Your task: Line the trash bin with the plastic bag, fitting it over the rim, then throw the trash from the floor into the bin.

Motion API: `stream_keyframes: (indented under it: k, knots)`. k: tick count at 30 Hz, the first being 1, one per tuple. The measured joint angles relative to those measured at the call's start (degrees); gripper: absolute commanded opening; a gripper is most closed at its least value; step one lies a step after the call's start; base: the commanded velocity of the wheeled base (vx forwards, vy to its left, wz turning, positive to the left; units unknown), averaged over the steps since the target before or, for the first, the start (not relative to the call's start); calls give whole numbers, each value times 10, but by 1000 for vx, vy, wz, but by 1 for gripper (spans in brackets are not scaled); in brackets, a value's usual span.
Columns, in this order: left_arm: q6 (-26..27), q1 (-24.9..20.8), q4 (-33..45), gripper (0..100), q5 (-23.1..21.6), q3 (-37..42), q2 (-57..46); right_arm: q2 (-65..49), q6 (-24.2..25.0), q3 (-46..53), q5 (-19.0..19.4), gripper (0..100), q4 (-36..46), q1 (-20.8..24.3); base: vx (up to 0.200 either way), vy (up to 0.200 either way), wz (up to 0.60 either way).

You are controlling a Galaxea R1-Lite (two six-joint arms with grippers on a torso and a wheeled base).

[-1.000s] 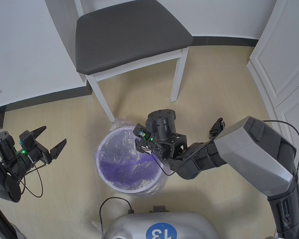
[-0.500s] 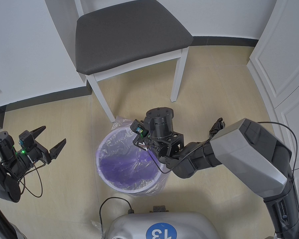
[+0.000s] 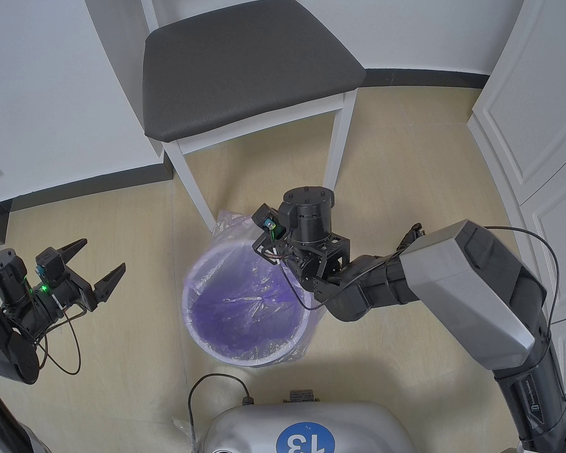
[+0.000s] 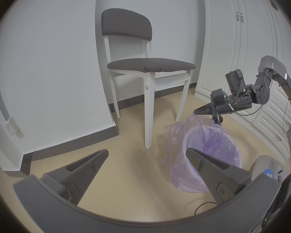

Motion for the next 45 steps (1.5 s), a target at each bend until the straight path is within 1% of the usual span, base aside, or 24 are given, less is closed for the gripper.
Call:
stream_keyframes:
  k: [3,6,9,12,13,15,18,23,25,27,30,35,37,41,45]
  knots:
    - [3,0,0,100,0,1,0,7,50,-20,4,0,16,-3,0,0,0]
    - [6,0,0,100,0,1,1,11,100,-31,18,0,33,-4,0,0,0]
    - [7,0,0,100,0,1,3,12,137,-32,31,0,49,-5,0,0,0]
    - [8,1,0,100,0,1,4,9,165,-31,57,0,66,-7,0,0,0]
    - [8,1,0,100,0,0,5,6,171,-29,68,100,71,-8,0,0,0]
    - [8,1,0,100,0,0,6,0,179,-23,80,100,78,-13,0,0,0]
    - [8,2,0,100,0,-1,8,-11,187,-10,82,100,79,-17,0,0,0]
    - [8,3,0,100,0,-2,10,-39,243,17,86,100,83,-20,0,0,0]
    - [8,3,0,100,0,-2,10,-52,256,33,91,100,86,-23,0,0,0]
    - [8,3,0,100,0,-1,11,-67,274,53,102,100,88,-27,0,0,0]
    - [8,3,0,100,0,-1,11,-91,314,103,127,100,89,-35,0,0,0]
    - [8,2,0,100,0,2,12,-133,384,207,170,100,84,-47,0,0,0]
    - [9,0,0,100,0,3,12,-145,401,241,180,100,71,-52,0,0,0]
    - [22,-2,0,100,0,6,16,-164,415,289,192,100,19,-65,0,0,0]
    - [29,-2,0,100,0,7,20,-172,418,294,196,100,9,-76,0,0,0]
